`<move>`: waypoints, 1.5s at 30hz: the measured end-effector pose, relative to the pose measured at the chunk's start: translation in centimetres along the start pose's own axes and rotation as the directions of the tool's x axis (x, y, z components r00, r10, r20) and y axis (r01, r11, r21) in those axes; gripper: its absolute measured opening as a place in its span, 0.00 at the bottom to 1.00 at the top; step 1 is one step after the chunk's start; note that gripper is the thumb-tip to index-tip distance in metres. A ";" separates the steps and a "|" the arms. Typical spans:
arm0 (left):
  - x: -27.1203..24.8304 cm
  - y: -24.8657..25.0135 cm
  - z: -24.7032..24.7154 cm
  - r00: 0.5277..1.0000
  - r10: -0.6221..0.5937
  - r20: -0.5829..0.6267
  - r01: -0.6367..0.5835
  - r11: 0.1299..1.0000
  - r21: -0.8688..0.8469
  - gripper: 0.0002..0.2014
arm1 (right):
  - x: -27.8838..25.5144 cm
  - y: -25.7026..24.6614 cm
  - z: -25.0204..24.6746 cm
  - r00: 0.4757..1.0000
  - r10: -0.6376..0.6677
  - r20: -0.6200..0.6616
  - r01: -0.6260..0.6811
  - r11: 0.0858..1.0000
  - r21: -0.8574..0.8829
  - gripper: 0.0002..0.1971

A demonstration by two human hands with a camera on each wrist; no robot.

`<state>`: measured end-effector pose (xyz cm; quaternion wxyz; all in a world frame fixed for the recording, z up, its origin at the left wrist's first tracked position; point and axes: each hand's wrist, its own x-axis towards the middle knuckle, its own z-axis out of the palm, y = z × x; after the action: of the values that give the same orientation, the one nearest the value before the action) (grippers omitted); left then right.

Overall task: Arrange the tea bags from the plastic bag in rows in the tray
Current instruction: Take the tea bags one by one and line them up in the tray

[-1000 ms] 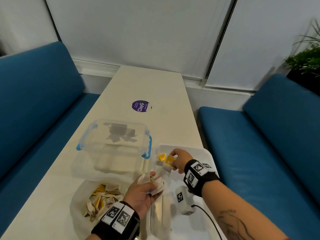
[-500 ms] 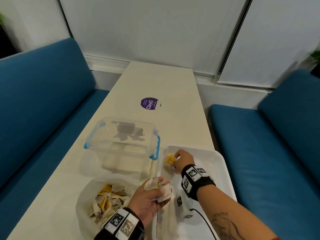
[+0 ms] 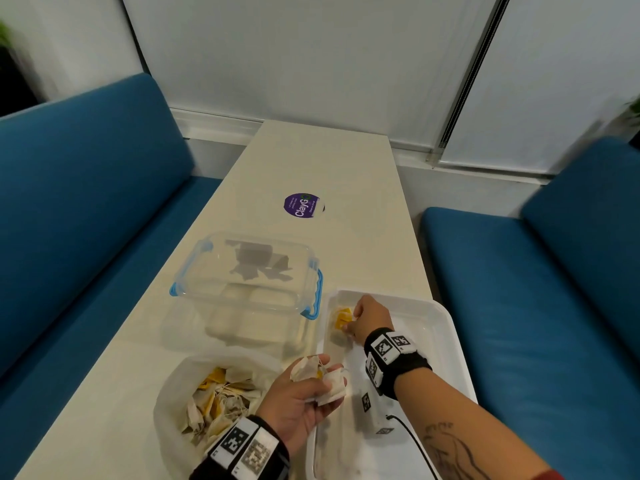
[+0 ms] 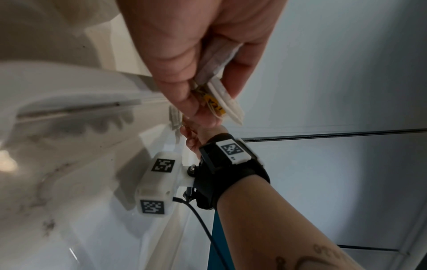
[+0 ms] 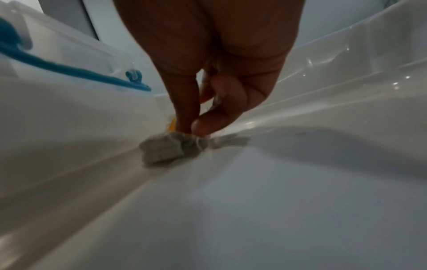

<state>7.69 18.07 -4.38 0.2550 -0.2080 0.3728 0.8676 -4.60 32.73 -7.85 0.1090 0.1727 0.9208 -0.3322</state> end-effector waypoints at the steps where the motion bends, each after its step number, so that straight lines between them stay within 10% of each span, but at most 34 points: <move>1: 0.0 0.0 0.0 1.000 -0.001 0.002 0.001 1.000 0.001 0.15 | 0.1 -0.1 0.0 1.000 -0.026 0.011 0.027 0.998 -0.059 0.17; 7: -0.1 -0.1 -0.1 1.000 -0.012 0.012 0.013 1.000 -0.022 0.15 | 0.0 -0.4 -0.2 0.980 -0.082 0.179 0.114 0.977 -0.178 0.10; 16: -0.1 0.0 0.1 1.000 0.000 0.009 0.000 0.999 -0.048 0.13 | -1.9 -0.9 -3.2 0.995 -0.104 0.012 0.102 0.992 0.079 0.09; 27: 0.1 0.7 1.6 0.985 0.171 -0.030 -0.172 0.984 -0.037 0.18 | -12.2 -1.8 -7.4 0.892 -0.180 0.414 0.122 0.979 0.162 0.14; 35: -0.7 0.7 1.7 0.976 0.217 0.024 -0.214 0.973 -0.087 0.15 | -13.8 0.0 -6.2 0.927 -0.228 0.299 0.171 0.963 0.207 0.07; 45: -1.7 0.8 1.9 0.920 0.374 0.115 -0.391 0.870 0.300 0.15 | -14.3 -0.1 -5.1 0.950 -0.295 0.106 0.250 0.917 0.310 0.08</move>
<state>8.20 18.54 -1.77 0.1183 -0.0633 0.5340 0.8347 7.97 32.45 0.61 0.1040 0.0311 0.8655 -0.4889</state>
